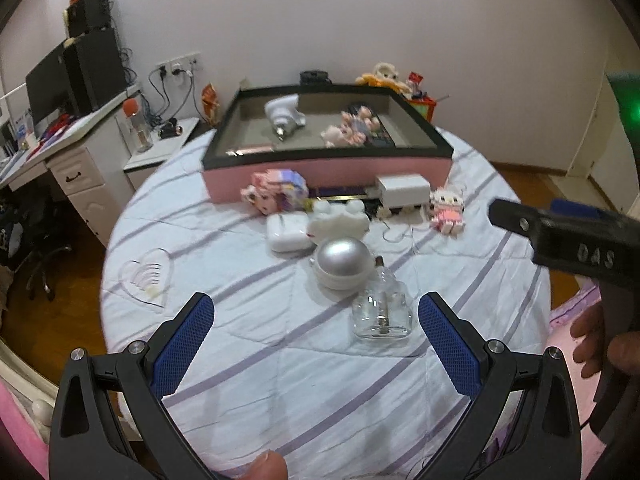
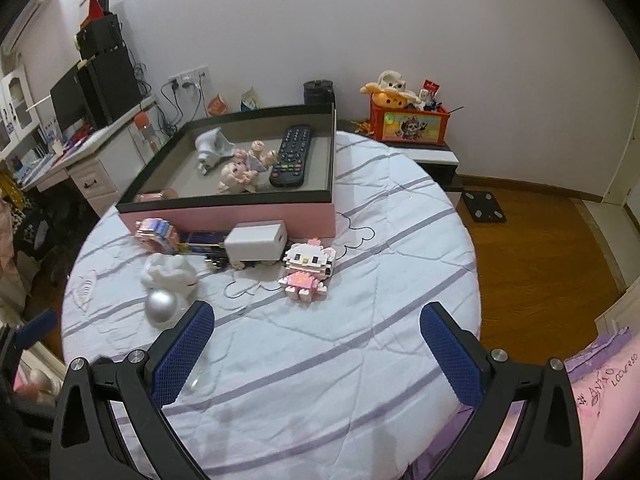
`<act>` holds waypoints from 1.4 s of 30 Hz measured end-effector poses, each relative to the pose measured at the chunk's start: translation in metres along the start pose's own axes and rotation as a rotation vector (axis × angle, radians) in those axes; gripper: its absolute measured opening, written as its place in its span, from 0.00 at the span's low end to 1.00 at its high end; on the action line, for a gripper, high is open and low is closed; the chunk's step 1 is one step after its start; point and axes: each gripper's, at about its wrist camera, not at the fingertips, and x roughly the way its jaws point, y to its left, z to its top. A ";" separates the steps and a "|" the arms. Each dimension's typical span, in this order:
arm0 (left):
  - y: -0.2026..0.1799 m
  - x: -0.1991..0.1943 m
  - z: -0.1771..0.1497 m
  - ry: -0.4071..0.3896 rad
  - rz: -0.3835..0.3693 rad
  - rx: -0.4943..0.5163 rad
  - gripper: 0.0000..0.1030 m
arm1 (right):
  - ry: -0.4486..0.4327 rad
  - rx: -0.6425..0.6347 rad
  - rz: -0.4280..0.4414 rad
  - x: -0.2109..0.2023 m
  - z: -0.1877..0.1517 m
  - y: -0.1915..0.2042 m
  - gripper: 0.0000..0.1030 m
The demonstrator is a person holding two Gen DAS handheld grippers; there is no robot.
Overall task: Organize rigid objects
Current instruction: 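Grasp the glass bottle with left tool while right tool grasps the pink block figure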
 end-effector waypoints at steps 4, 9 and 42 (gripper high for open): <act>-0.009 0.022 -0.002 0.036 -0.016 -0.002 1.00 | 0.030 -0.012 0.005 0.023 0.005 -0.001 1.00; -0.018 0.052 -0.005 0.086 -0.027 -0.023 1.00 | 0.069 -0.047 -0.012 0.057 0.011 -0.001 1.00; 0.011 0.044 -0.012 0.050 -0.089 -0.080 0.50 | 0.085 -0.056 0.084 0.064 -0.002 0.009 0.43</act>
